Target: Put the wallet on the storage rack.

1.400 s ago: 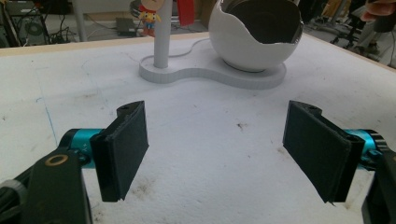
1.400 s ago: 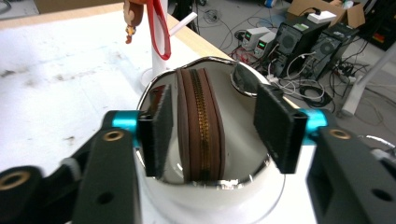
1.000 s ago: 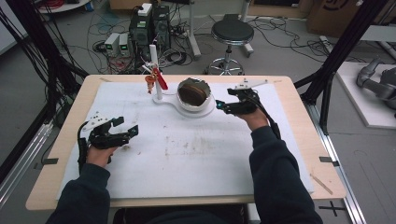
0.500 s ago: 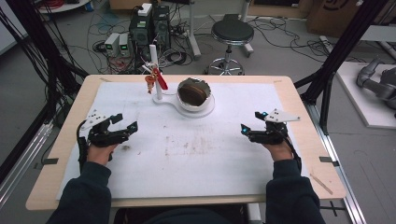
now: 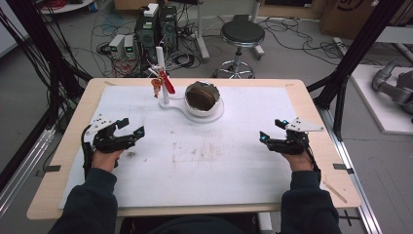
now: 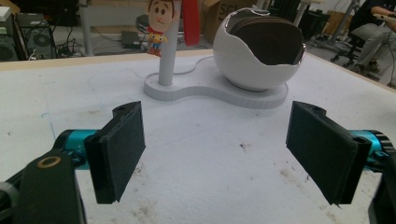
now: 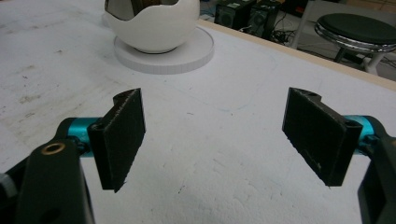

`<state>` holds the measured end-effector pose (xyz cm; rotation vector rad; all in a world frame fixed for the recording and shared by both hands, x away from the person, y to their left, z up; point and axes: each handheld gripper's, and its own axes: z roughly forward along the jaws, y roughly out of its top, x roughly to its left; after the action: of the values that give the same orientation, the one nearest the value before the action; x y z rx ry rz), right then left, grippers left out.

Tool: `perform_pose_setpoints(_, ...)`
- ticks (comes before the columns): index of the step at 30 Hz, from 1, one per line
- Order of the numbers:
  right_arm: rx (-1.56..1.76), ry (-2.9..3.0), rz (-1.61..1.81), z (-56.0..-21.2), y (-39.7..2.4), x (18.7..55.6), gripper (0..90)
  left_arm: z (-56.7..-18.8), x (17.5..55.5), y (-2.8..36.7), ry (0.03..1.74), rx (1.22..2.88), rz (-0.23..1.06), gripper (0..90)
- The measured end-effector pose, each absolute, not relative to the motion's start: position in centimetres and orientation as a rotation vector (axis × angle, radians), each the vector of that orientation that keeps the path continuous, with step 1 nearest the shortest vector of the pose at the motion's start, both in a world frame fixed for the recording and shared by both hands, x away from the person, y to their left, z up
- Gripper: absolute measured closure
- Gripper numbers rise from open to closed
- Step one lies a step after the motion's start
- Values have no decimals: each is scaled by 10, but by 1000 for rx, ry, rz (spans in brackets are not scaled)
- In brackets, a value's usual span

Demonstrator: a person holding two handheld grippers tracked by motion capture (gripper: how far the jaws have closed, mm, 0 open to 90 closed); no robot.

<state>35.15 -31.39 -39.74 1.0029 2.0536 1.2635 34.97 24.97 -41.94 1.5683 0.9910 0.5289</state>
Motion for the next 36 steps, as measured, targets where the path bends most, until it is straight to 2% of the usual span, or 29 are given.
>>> perform_pose_setpoints(36,1031,2045,1199,-403,-314,352,217,-418,345,243,932,1613,537,195)
